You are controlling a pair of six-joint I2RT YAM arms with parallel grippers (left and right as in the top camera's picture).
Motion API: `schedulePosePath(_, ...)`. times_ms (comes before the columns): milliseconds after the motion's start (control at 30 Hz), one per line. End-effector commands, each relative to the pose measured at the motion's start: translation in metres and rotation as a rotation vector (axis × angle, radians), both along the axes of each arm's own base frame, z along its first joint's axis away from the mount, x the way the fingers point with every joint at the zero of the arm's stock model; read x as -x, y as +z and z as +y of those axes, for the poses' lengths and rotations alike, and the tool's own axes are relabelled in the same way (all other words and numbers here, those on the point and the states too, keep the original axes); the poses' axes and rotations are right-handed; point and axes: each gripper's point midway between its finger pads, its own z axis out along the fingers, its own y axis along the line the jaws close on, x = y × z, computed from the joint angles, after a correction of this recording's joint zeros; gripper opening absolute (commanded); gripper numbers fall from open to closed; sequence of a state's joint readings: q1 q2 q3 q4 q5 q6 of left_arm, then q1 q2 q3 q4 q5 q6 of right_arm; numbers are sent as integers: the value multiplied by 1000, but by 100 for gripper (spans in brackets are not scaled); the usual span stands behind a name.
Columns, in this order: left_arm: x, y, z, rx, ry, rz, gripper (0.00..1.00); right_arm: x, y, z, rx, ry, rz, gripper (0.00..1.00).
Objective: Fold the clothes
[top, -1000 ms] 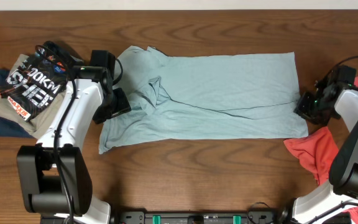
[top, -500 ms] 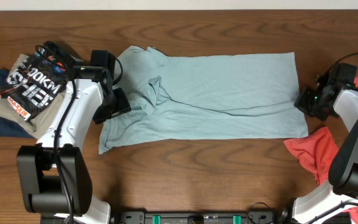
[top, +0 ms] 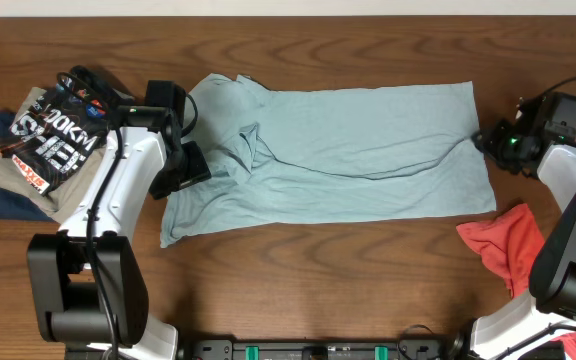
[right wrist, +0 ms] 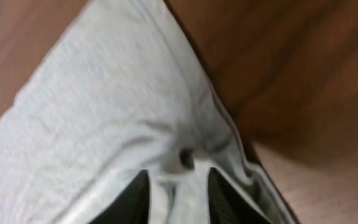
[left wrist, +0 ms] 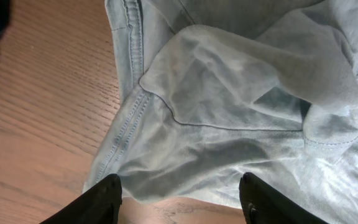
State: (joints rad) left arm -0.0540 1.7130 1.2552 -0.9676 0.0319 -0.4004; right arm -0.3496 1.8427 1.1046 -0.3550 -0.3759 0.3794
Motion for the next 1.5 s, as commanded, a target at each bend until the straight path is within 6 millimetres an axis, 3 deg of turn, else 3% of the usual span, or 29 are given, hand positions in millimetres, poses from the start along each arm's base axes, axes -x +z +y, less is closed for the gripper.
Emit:
schedulePosePath(0, 3, -4, 0, 6, 11, 13, 63, 12, -9, 2, -5, 36, 46, 23)
schedulePosePath(100, -1, -4, 0, 7, 11, 0, 63, 32, -18, 3, 27, 84, 127, 20)
schedulePosePath(267, -5, -3, -1, 8, 11, -18, 63, 72, -38, -17, 166, 55, 325, 19)
schedulePosePath(533, -6, -3, -1, 9, 11, -20, 63, 133, -74, -27, 270, 29, 522, 19)
schedulePosePath(667, -6, -3, -4, 26, 2, -20, 63, 155, -78, -37, 324, -1, 598, 17)
schedulePosePath(867, -10, 3, -66, 260, -307, -72, 63, 147, -78, -31, 266, -18, 560, 20)
schedulePosePath(1167, -8, 9, -176, 165, -857, -235, 63, 141, -79, -25, 231, -10, 534, 24)
schedulePosePath(1333, 8, 14, -246, 151, -1146, -354, 63, 142, -79, -25, 230, -10, 536, 24)
schedulePosePath(1467, 25, 4, -284, 171, -1249, -375, 63, 143, -79, -24, 228, -8, 541, 24)
